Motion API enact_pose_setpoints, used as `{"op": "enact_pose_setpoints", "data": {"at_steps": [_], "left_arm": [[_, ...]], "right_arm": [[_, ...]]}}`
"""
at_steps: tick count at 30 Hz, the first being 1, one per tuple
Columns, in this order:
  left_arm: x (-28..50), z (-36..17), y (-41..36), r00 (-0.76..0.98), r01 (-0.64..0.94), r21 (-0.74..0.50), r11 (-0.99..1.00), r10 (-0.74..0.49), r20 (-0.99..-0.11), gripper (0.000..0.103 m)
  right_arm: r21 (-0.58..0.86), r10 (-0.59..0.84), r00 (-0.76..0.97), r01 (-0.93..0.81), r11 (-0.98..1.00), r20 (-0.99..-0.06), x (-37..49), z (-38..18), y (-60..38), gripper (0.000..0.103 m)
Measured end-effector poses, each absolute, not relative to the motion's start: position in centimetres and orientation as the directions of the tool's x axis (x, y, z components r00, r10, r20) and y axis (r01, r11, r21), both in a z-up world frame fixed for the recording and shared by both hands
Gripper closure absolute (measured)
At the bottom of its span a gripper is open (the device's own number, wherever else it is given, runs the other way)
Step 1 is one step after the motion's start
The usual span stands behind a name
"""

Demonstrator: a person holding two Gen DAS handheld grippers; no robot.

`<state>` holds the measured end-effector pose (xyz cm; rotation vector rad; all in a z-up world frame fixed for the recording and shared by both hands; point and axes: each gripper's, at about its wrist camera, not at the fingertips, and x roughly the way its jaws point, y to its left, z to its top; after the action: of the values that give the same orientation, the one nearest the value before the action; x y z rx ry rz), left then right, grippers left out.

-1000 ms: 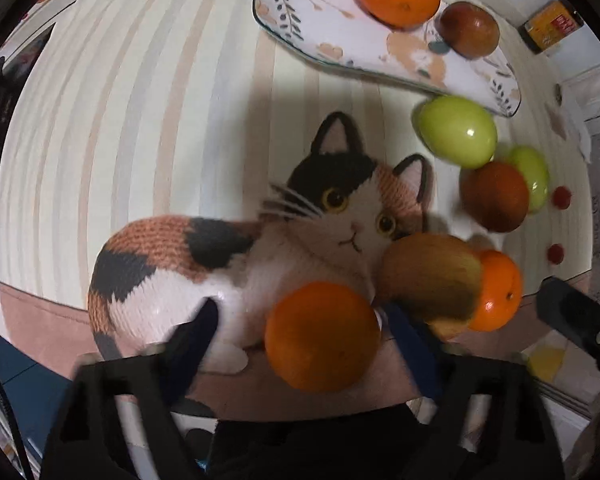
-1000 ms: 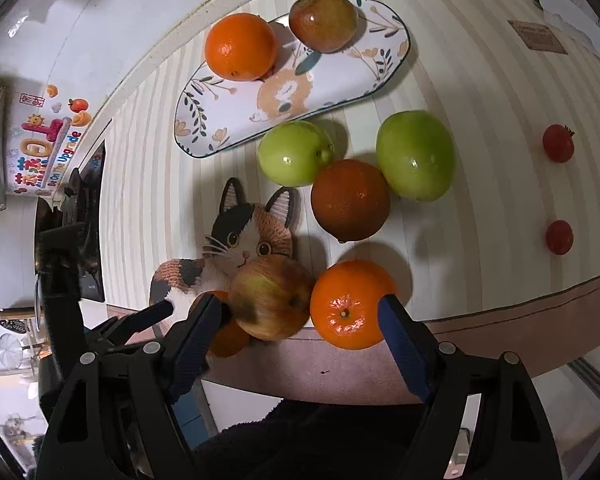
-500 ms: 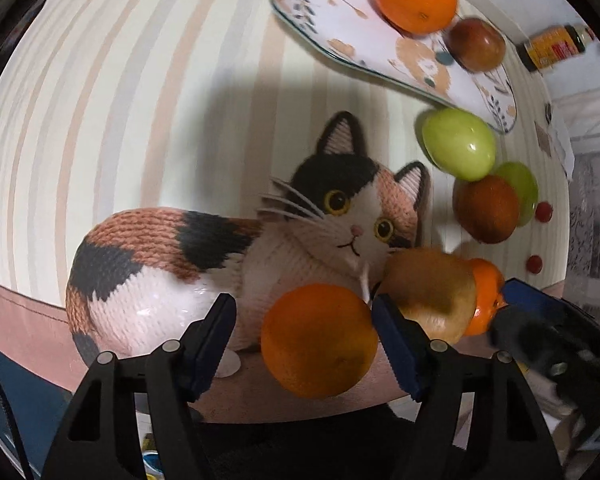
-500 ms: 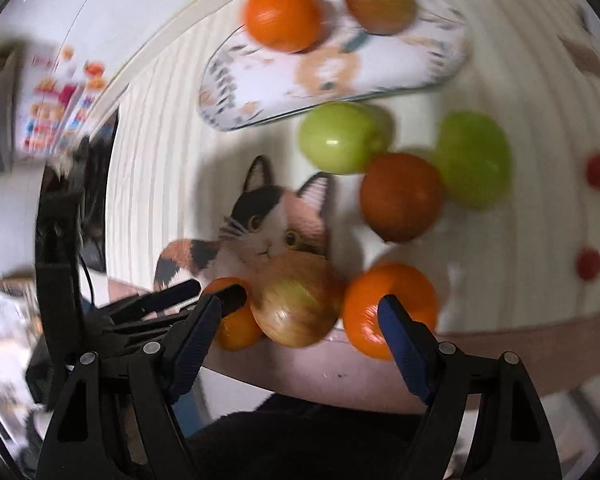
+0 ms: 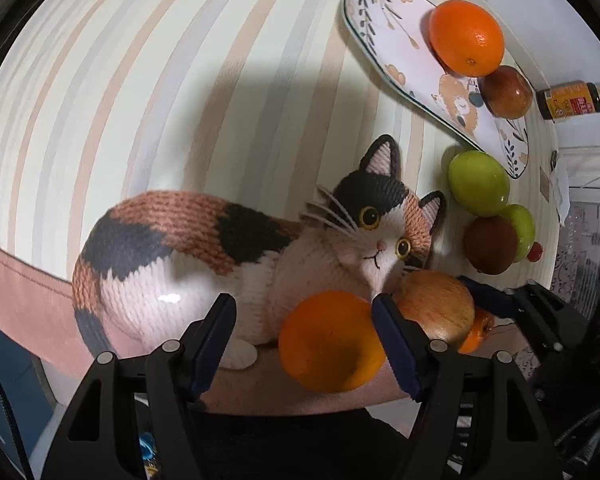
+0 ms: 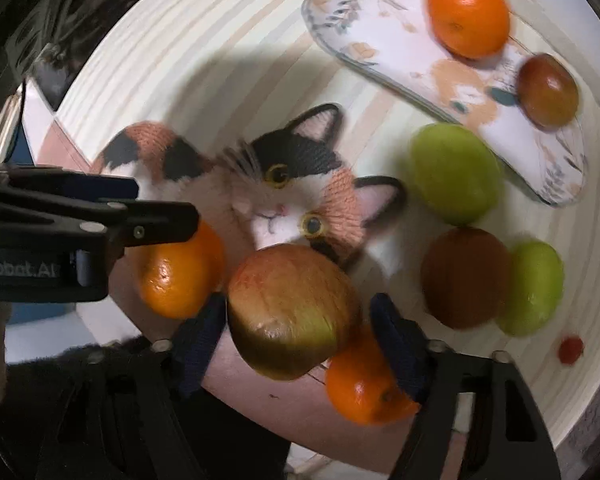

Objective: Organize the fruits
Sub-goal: 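Grasp an orange with the left gripper while the right gripper grasps a red apple, then lower the orange with the left gripper while the right gripper lowers the apple onto the plate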

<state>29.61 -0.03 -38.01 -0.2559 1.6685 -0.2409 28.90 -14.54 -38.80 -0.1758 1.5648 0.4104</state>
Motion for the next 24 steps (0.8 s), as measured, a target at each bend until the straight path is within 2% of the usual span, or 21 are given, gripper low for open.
{"op": "enact_pose_setpoints", "data": {"at_steps": [7,12,15,19,24], "left_arm": [[29.4,-38.0,-0.2,-0.171,-0.092,-0.408,0.908,-0.418,-0.892,0.035],[29.2,-39.8,-2.2,-0.226,-0.061,-0.351,0.934,-0.356,-0.907,0.034],[28.9,-39.6,-1.9,-0.2,-0.074,-0.342,0.937,-0.35,-0.915,0.04],[29.2,-38.1,-1.3,-0.124,-0.006,-0.224,0.975,-0.223,-0.967,0.04],[29.9,-38.4,-0.2,-0.154,-0.025,-0.243,0.97,-0.244,-0.957,0.038]], "right_arm": [[0.147,0.144,-0.035,-0.347,0.926,-0.989,29.2,-38.7,-15.0,0.033],[0.152,0.148,-0.041,-0.364,0.919,-0.988,28.8,-38.5,-15.3,0.033],[0.151,0.146,-0.042,-0.369,0.917,-0.988,28.5,-38.7,-14.9,0.033],[0.152,0.149,-0.036,-0.352,0.923,-0.988,28.5,-38.8,-14.7,0.033],[0.169,0.176,-0.005,-0.311,0.935,-0.984,28.8,-38.6,-15.1,0.032]]}}
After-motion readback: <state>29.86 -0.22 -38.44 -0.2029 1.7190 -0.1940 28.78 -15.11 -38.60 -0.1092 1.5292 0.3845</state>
